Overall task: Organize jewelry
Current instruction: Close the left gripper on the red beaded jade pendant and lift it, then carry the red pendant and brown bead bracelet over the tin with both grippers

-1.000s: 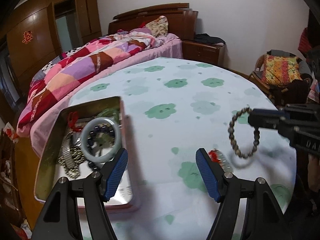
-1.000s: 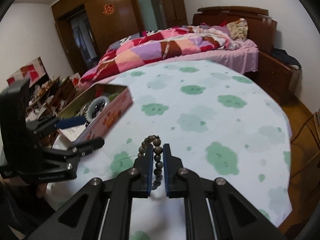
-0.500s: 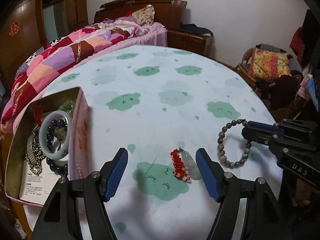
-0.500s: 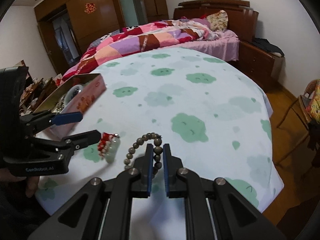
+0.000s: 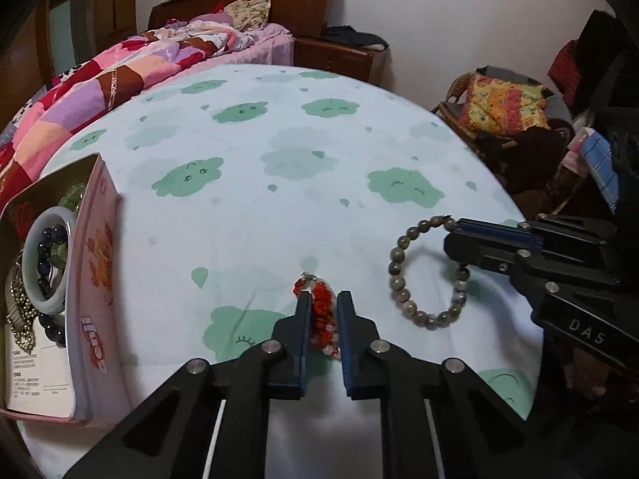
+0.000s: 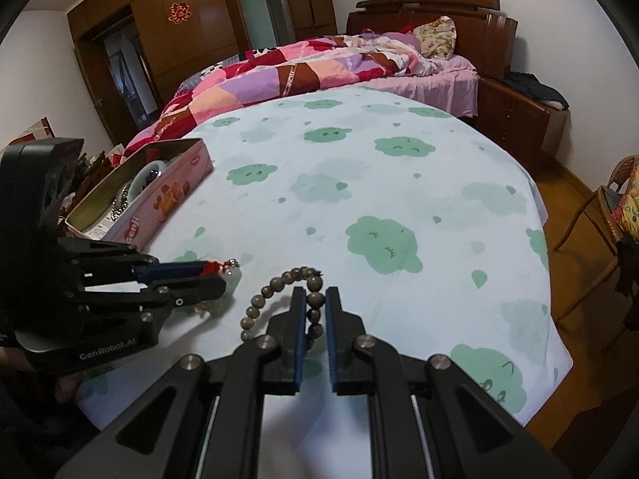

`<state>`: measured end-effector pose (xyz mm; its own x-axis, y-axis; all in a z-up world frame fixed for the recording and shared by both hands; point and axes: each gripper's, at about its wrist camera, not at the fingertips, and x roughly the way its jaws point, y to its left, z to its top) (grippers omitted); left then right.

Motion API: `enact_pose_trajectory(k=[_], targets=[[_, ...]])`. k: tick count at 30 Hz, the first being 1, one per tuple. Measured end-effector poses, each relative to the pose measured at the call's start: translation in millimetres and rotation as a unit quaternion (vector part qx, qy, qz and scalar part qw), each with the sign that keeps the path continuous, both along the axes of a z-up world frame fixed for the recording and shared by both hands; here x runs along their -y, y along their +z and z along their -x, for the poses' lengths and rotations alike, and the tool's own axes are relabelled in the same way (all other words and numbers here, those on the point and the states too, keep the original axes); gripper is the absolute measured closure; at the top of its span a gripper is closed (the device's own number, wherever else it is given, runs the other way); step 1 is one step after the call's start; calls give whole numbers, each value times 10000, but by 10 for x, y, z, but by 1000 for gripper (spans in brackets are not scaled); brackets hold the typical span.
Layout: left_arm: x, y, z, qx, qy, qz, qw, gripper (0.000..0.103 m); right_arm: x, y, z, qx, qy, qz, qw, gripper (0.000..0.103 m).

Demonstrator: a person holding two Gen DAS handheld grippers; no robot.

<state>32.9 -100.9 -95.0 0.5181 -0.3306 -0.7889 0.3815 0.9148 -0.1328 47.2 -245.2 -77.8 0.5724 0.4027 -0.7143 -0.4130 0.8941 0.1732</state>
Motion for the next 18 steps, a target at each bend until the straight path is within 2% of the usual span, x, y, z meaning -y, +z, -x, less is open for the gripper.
enact_pose_trajectory(k=[18], targets=[[-330,606,141,927,165,387,9948,96,-205,457,65,561,205,-193,9980,91]])
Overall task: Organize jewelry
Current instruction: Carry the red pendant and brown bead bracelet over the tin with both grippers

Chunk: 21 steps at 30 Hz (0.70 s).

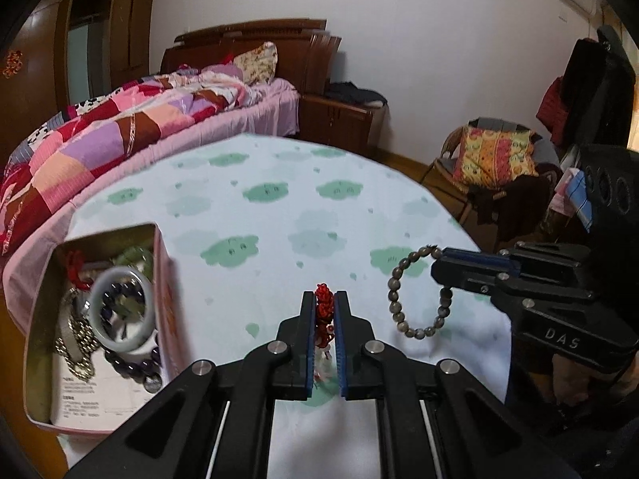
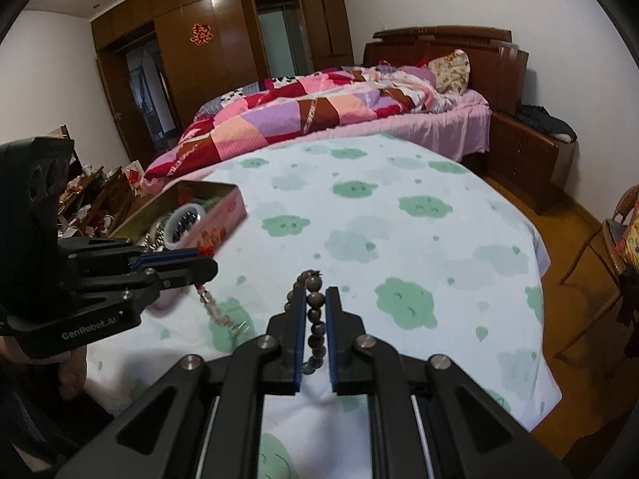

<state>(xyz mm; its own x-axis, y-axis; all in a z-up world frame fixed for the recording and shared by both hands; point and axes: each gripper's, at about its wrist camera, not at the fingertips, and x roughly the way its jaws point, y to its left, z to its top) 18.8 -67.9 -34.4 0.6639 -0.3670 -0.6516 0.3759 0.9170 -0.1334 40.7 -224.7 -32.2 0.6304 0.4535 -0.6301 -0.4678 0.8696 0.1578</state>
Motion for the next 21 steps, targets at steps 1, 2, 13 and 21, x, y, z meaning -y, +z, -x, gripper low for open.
enact_pose_trajectory(k=[1,2,13,21], targets=[[-20,44,6,53,11,26,10000,96,-15,20,0,23,14,-5,10000,91],[-44,88,13,100,17,46,9999,96,-38,46,-3,54,39,-15,10000,91],[-268,597,95,635,75,260,9976,96,-242,289,-36,325,263,-58,9991,91],[-632,974,132,1088,451,231,9928,96,-446,483,-63,546,522,-62,9971,91]])
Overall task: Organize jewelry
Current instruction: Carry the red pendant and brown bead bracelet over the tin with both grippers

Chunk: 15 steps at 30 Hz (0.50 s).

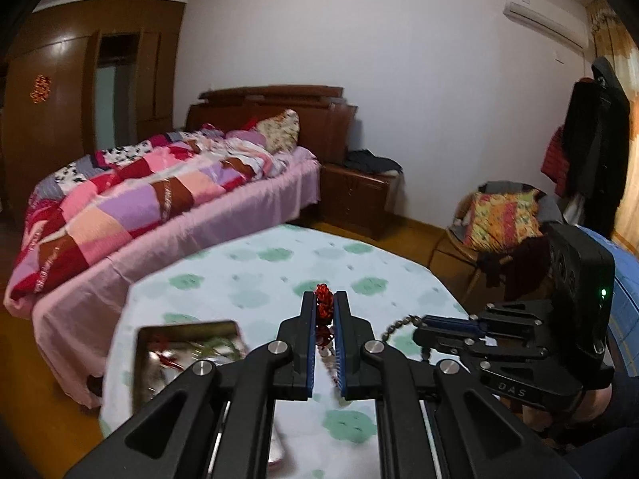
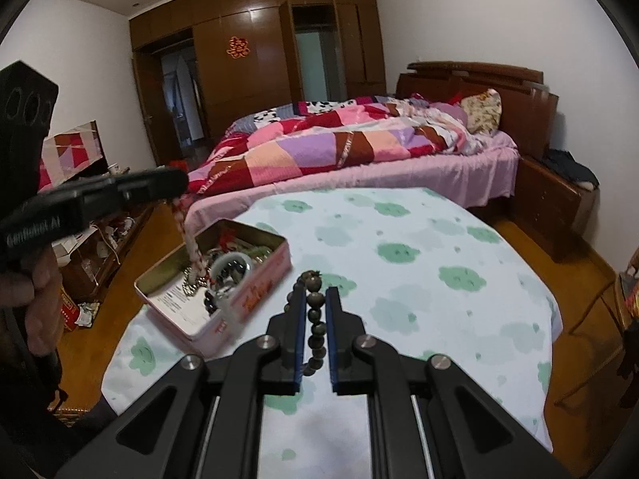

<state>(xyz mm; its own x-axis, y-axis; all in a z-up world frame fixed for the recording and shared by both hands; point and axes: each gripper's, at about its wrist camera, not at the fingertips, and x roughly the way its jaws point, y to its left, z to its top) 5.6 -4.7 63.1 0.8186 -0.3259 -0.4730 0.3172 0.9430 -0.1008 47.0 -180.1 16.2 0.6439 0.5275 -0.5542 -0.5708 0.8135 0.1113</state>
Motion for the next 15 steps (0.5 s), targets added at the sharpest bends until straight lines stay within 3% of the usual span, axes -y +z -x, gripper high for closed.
enact_pose_trajectory(k=[6,15], targets=[[-220,93,-10,135,289,-24,9995,96,-214,132,-48,121,222,-3,9997,91],[-557,-36,-24,-3,726,-47,9973,96,-696,254,-112,269,716,49,9971,91]])
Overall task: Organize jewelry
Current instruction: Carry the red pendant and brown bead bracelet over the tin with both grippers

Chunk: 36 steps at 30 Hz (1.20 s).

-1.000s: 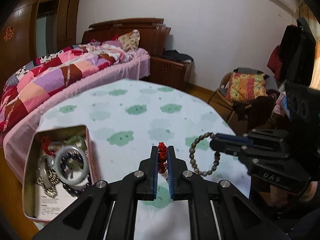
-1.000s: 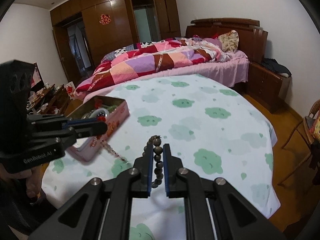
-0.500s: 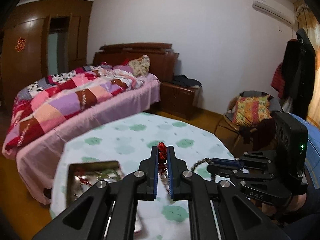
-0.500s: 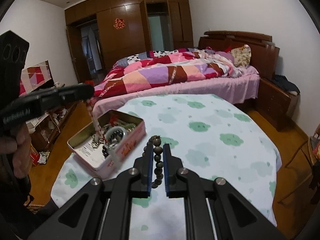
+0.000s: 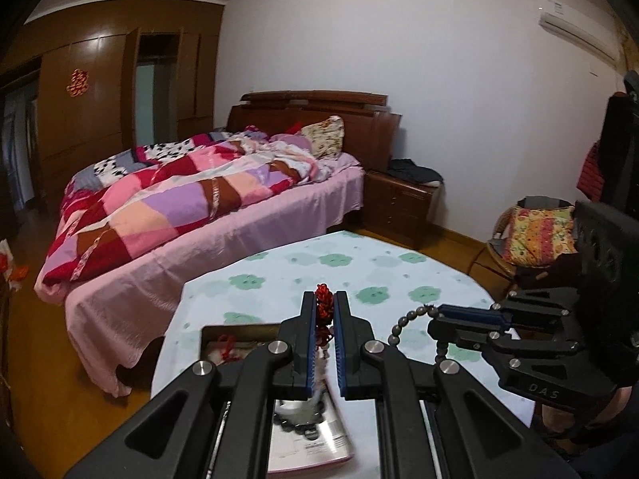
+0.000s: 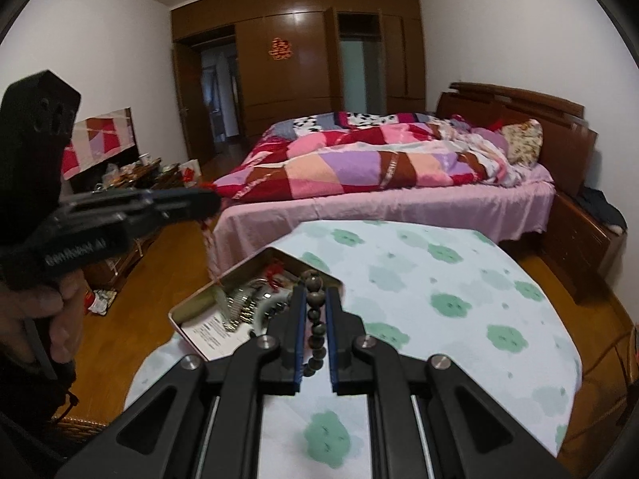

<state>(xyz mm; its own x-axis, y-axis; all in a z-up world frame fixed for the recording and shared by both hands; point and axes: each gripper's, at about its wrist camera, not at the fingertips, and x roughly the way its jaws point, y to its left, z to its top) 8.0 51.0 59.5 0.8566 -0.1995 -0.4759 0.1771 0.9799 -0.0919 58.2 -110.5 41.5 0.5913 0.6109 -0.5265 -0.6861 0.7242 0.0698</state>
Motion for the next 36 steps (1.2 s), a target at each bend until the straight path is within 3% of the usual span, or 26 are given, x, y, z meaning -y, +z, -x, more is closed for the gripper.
enact_pose_trajectory(k=[16,18,36], targets=[[-428,-273,-19,-262,778,23,9966,96,-659,-189,-53,-211,492,333,9980,91],[-469,-340,-42,-350,763,170,9963,96,-717,-242,-62,-282,534,377,9975,91],[-486,-654,-115,-769,884,95,9931,96,-956,-546,-91,-574,601,697,9941,91]])
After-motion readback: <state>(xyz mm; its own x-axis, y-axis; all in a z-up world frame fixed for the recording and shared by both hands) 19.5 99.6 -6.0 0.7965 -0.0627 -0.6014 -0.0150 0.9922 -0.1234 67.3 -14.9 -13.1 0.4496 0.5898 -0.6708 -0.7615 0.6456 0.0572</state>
